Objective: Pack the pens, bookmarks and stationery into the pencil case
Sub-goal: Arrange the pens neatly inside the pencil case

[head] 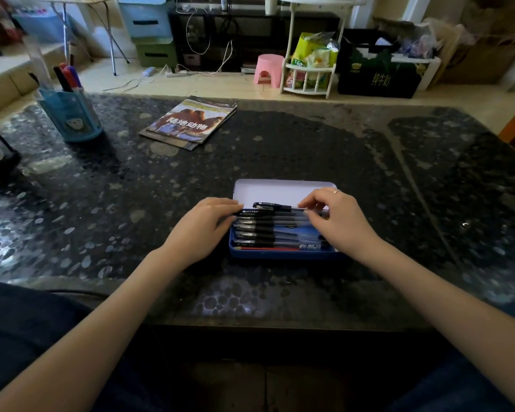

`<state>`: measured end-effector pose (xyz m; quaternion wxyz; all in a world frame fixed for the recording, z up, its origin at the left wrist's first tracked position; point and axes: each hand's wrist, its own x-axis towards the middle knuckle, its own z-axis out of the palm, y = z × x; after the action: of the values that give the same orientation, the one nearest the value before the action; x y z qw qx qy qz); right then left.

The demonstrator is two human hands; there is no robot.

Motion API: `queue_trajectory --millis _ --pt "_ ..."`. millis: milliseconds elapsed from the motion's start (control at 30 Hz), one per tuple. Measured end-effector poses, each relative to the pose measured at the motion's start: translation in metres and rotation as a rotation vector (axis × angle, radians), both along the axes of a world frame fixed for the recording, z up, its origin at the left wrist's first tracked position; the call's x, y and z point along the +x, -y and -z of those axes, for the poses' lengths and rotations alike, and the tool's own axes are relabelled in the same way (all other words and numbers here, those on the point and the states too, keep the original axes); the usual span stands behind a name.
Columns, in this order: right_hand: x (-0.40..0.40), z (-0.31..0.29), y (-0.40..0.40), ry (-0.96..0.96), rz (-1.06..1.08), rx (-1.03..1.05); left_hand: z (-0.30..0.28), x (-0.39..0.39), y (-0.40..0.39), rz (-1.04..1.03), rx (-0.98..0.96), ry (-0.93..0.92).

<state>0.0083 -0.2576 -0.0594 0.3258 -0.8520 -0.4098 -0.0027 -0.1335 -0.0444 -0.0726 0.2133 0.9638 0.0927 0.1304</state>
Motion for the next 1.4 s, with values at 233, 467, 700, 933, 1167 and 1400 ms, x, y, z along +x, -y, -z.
queue_trajectory --millis 233,467,700,933,1167,1400 --pt "0.002 -0.011 0.001 0.000 -0.123 0.013 -0.008 -0.004 -0.002 -0.026 0.023 0.099" --pt "0.005 -0.015 0.006 0.020 -0.099 0.010 -0.009 -0.003 0.003 -0.053 0.015 0.058" --pt "0.010 -0.020 0.008 0.042 -0.062 -0.002 -0.013 -0.001 0.002 -0.091 -0.029 0.016" --pt "0.010 -0.025 0.010 0.017 -0.037 0.017 -0.016 0.004 0.005 -0.148 -0.047 -0.048" --pt "0.011 -0.025 0.009 0.025 -0.051 -0.002 -0.018 0.008 0.013 -0.239 -0.029 -0.035" --pt "0.013 -0.024 0.010 0.015 -0.055 0.001 -0.027 0.014 0.017 -0.311 -0.023 -0.153"
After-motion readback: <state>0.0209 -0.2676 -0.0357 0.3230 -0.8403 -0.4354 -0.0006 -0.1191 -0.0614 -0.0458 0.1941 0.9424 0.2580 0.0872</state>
